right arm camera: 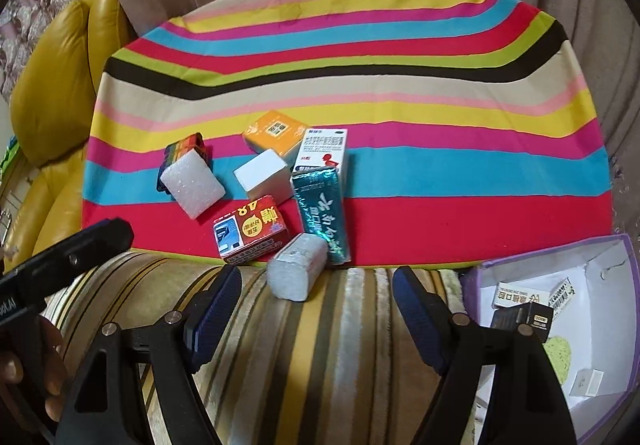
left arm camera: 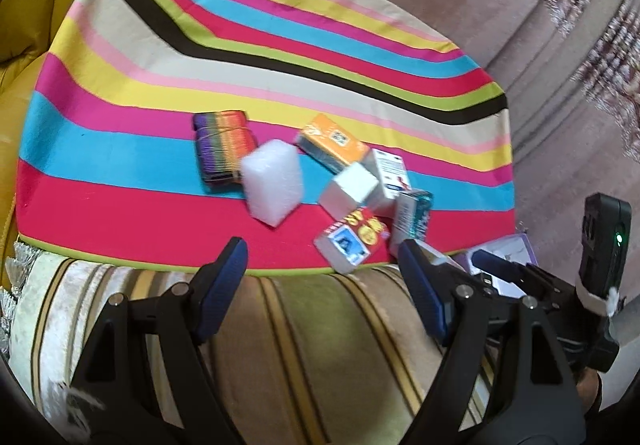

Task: Organize objects
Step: 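Move both grippers back over the remaining boxes on the table, then grasp the white foam block with the left gripper while the right grasps the grey-white roll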

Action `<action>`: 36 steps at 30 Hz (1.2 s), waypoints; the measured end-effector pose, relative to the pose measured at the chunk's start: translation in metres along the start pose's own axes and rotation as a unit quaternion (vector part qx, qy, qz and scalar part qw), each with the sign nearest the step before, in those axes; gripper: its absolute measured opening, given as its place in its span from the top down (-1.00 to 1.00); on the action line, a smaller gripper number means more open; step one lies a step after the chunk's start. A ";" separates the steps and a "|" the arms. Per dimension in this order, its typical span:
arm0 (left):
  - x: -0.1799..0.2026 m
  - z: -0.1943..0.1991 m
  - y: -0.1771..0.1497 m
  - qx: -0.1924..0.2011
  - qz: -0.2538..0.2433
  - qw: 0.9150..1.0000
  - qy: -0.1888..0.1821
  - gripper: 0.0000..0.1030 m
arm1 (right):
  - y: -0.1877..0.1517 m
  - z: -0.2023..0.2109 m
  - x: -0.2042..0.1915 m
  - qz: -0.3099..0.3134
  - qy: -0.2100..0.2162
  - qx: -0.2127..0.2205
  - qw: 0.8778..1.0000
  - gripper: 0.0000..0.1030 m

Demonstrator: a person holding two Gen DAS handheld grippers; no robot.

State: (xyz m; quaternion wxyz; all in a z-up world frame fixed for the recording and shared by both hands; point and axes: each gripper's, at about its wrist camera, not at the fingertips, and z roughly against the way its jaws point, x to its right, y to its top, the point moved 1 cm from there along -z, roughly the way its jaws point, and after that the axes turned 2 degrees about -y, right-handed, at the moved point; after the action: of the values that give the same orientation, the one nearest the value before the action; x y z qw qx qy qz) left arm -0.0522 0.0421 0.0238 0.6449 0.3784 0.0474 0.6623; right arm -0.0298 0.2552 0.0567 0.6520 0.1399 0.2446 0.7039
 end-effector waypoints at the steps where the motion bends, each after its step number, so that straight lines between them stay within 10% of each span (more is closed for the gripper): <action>1: -0.005 -0.001 0.002 -0.001 0.006 1.000 0.003 -0.55 | 0.001 -0.002 -0.001 0.001 -0.004 -0.001 1.000 -0.53; 23: -0.040 -0.050 0.037 -0.041 0.040 0.998 0.007 -0.55 | 0.005 -0.038 -0.005 -0.008 -0.007 -0.045 0.999 -0.06; 36: -0.040 -0.081 0.041 -0.082 0.044 0.996 -0.001 0.21 | 0.005 -0.047 0.000 -0.018 0.016 -0.055 0.998 0.32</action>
State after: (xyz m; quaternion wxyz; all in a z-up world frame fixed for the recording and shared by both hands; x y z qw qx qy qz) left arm -0.1363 0.0339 -0.0292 0.6437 0.3270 -0.0245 0.6914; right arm -0.0578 0.2471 0.0199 0.6670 0.0885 0.2185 0.7068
